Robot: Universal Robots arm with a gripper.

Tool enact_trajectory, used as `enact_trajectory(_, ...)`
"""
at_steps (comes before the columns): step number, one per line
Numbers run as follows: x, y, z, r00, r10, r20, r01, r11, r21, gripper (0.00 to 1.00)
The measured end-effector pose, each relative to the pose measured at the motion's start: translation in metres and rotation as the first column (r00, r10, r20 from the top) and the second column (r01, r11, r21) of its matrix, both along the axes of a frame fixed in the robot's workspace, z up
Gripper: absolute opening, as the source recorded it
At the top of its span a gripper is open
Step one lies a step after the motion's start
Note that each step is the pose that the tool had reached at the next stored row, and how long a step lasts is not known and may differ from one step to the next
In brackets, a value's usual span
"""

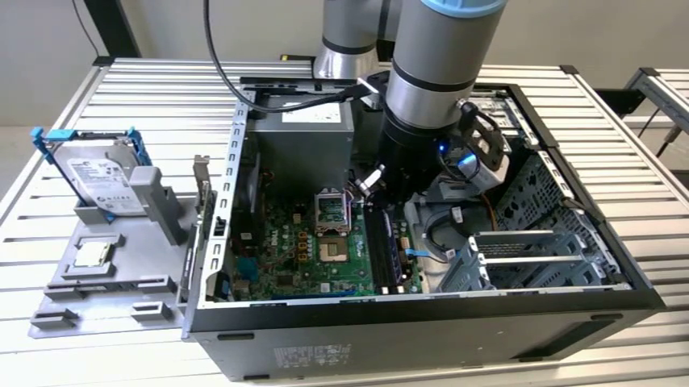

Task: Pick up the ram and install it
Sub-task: 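Press down the ram until it locks into place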

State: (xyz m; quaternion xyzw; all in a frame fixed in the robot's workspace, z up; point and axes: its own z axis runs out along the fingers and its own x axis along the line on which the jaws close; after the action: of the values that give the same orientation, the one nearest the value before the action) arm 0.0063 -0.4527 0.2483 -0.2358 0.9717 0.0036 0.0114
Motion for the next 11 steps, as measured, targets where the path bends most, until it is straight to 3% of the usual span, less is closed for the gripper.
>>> enact_trajectory(3,0.0,0.0,0.0,0.9987,0.051,0.0,-0.051,0.9987,0.0,0.0)
enact_trajectory(6,0.0,0.0,0.0,0.9948,0.102,0.0,-0.102,0.9948,0.0,0.0)
enact_trajectory(11,0.0001,0.0,0.0,0.9814,0.192,0.002,-0.192,0.9815,-0.0004,0.0)
